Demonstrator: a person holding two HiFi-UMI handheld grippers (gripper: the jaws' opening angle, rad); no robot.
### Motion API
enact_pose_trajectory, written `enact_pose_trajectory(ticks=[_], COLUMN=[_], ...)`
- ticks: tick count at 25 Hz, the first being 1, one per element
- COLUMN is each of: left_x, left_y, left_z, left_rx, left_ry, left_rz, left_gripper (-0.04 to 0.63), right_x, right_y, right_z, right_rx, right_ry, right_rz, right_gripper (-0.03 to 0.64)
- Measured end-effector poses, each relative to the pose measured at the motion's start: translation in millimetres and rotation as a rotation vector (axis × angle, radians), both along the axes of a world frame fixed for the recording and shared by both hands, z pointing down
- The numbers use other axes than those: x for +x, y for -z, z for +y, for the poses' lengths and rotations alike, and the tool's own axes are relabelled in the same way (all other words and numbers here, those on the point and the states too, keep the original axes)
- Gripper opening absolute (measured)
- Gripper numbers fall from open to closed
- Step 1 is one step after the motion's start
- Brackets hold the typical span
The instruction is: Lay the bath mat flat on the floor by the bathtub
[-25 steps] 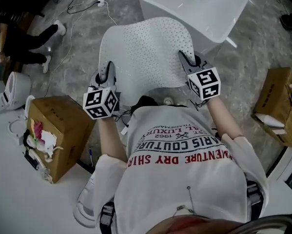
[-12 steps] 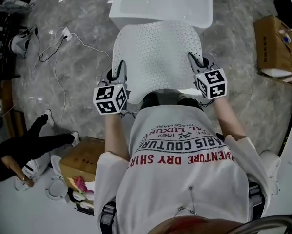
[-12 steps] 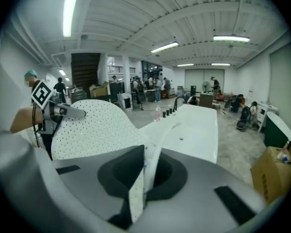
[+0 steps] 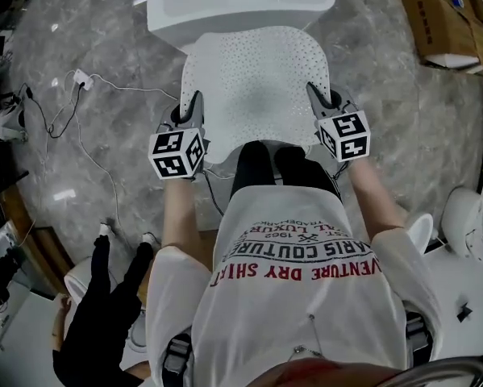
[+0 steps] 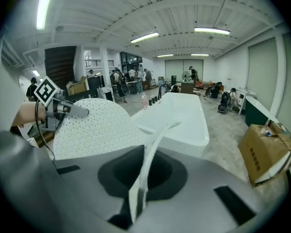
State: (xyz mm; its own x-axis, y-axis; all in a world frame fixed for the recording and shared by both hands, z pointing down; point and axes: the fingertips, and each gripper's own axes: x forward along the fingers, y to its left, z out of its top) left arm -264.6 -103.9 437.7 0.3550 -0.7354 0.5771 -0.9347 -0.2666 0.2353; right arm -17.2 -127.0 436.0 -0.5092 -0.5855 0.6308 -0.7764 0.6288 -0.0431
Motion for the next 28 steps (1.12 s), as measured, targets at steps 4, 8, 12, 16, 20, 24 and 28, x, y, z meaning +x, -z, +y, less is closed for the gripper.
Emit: enact_pose_trajectory(ticks=[4, 8, 12, 16, 20, 24, 28], left_x=[3, 0, 4, 15, 20, 18, 15], left_y=[-33, -87, -141, -198, -274, -354, -434], left_z=[-3, -5, -19, -28, -39, -50, -60], left_rx=[-0.024, -0.093, -0.119, -0.104, -0.081, -0.072, -0.084], left_ry=[-0.019, 0.004, 0.018, 0.002, -0.032, -0.023, -0.015], left_rz=[-0.025, -0.022, -0.036, -0.068, -0.150, -0.149, -0.150], left_gripper=[0.020, 0.020, 0.020, 0.020, 0.020, 0.020, 0.020], right_x=[9, 16, 25, 37, 47, 45, 39], right_y=[-30, -75, -128, -187, -271, -354, -432], right_z=[-3, -7, -21, -33, -45, -58, -73], right_rx=[-0.044, -0.113, -0.137, -0.140, -0.145, -0.187, -0.182], right_ry=[-0.052, -0.095, -0.105, -0.098, -0.087, -0.120, -0.115], right_rz=[-0.001, -0.004, 0.004, 0.009, 0.025, -0.032, -0.036], right_gripper=[0.014, 0.014, 0.014, 0.014, 0.014, 0.014, 0.014])
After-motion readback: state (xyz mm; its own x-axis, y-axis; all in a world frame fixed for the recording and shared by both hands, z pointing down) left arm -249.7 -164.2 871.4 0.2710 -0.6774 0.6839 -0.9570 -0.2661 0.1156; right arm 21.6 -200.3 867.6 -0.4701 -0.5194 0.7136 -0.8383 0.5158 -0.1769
